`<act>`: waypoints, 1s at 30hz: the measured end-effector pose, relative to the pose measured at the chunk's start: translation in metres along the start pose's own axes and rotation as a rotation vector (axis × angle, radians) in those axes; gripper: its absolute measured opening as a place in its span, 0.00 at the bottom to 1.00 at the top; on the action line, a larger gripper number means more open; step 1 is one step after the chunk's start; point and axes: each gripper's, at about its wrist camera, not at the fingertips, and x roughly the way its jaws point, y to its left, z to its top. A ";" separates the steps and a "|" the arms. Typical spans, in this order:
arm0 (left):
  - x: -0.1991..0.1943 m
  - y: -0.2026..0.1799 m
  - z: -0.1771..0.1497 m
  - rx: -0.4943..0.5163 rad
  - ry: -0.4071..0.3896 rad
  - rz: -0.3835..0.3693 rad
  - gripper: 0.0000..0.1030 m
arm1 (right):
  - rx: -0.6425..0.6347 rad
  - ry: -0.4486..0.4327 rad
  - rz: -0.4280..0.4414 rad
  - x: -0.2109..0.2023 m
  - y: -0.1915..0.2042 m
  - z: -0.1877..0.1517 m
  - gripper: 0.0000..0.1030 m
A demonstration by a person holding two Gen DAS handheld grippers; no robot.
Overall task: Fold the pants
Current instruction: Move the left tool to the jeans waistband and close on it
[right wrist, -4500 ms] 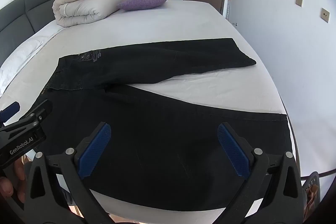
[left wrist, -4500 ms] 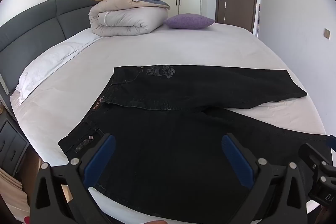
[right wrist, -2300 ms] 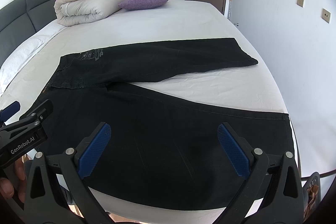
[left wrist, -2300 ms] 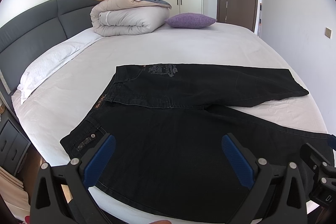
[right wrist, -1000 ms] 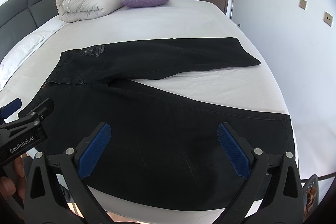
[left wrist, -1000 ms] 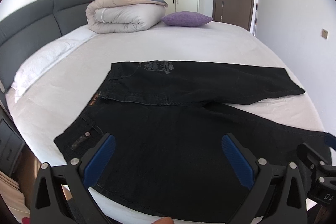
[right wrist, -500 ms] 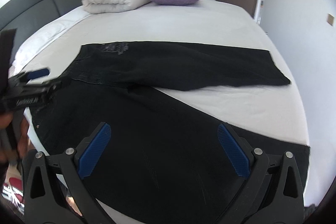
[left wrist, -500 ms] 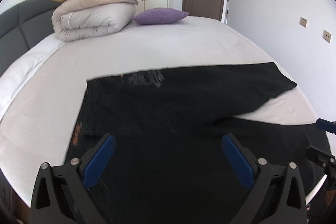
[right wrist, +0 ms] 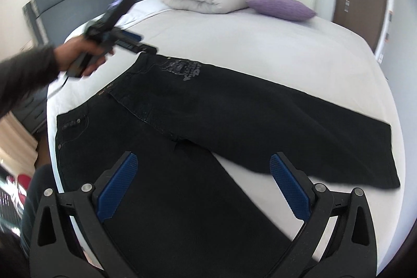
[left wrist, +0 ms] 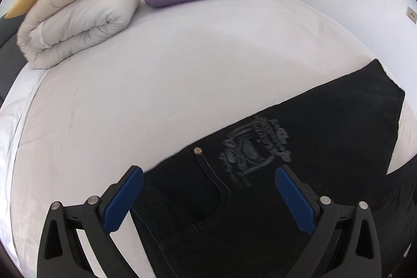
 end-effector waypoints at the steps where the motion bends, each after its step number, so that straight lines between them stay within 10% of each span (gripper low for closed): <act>1: 0.011 0.004 0.006 0.026 0.033 0.004 0.95 | -0.020 0.003 0.005 0.007 -0.003 0.003 1.00; 9: 0.076 0.015 0.022 0.116 0.202 -0.015 0.80 | -0.048 0.034 0.095 0.041 -0.012 -0.004 0.93; 18: 0.102 0.041 0.019 0.033 0.271 -0.119 0.91 | -0.081 0.056 0.180 0.059 -0.010 0.004 0.77; 24: 0.088 0.034 0.019 0.062 0.246 -0.140 0.24 | -0.091 0.059 0.186 0.069 -0.009 0.022 0.67; 30: 0.044 0.019 0.012 0.097 0.105 -0.038 0.07 | -0.120 0.061 0.155 0.082 -0.008 0.050 0.63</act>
